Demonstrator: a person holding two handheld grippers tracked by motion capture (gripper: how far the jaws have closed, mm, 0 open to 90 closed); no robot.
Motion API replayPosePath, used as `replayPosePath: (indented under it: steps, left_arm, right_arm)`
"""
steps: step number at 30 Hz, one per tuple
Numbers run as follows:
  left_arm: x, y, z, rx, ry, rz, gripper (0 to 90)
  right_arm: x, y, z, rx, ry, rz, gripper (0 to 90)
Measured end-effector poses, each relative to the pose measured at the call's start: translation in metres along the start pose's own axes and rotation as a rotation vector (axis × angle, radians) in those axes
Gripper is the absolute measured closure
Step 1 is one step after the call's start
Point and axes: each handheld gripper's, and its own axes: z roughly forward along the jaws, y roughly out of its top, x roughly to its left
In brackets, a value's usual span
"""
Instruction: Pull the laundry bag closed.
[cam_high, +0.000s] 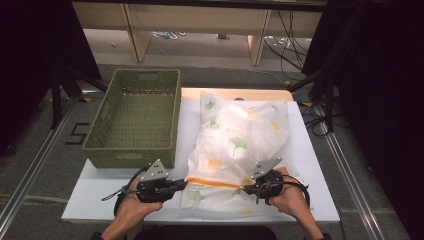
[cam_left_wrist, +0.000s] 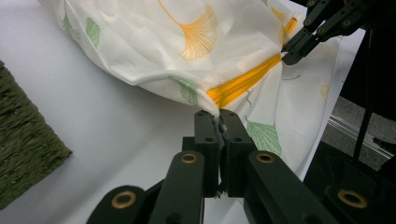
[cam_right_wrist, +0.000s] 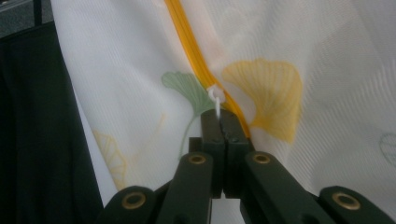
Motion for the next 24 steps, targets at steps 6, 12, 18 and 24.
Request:
replayPosePath:
  steps: [6,12,18,24]
  left_arm:
    - [0.001,-0.001,-0.001,-0.006,0.007,-0.012,86.8]
    - [0.002,-0.001,0.000,-0.014,0.008,-0.009,86.8]
    - [0.002,-0.003,0.000,-0.005,0.011,-0.033,86.8]
    - [0.003,-0.004,0.000,-0.010,0.017,-0.034,86.8]
  right_arm:
    - [-0.003,-0.010,-0.007,0.008,-0.028,0.031,90.0]
    - [-0.006,-0.023,-0.013,0.013,-0.042,0.067,90.0]
    - [-0.010,-0.035,-0.017,0.016,-0.073,0.076,90.0]
    - [-0.014,-0.045,-0.022,0.016,-0.095,0.088,90.0]
